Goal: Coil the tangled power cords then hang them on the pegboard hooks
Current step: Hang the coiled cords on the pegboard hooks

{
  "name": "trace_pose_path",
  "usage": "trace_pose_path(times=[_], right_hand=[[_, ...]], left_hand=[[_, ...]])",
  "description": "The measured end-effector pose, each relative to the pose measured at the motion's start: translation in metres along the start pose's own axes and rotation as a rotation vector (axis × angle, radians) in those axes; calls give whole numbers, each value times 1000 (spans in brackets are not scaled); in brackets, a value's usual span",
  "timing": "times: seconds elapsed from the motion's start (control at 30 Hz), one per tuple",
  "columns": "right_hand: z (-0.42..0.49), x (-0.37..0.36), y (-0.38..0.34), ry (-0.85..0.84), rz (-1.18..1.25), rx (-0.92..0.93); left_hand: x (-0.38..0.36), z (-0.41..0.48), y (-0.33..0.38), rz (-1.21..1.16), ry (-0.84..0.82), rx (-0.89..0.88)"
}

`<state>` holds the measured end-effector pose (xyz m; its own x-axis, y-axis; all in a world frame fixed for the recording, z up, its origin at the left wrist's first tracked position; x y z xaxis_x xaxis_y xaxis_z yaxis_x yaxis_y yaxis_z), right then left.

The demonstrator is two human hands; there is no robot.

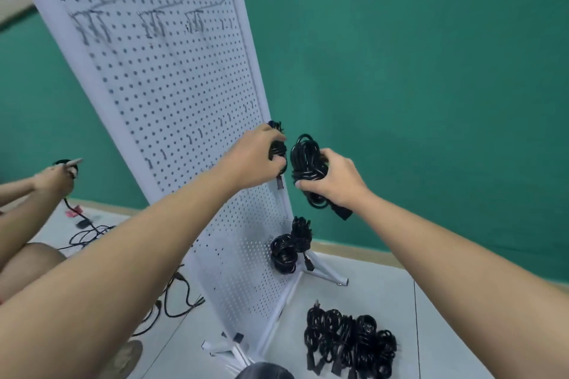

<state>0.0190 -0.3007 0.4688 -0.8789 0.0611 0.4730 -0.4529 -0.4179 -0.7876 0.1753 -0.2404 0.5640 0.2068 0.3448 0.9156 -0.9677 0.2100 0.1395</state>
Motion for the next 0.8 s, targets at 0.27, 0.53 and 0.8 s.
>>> trace_pose_path(times=[0.27,0.53,0.8], right_hand=[[44,-45,-40,-83,67,122],[69,-67,-35,-63,120,148],[76,-71,-29,-25,140,178]], left_hand=[[0,25,-76,0,-168,325],[-22,35,-97,-15,-262,373],[-21,37,-106,-57,-216,371]])
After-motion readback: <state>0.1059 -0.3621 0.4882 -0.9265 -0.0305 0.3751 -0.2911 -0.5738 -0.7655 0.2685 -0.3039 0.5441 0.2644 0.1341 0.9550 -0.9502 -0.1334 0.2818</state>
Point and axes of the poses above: each hand's wrist, its own z-axis towards the middle knuckle, its own x-axis out of the back of the hand, y = z × x, the point moved 6 cm from there along z, towards the middle knuckle, and after that the axes turned 4 degrees about y, right-handed, at the moved point
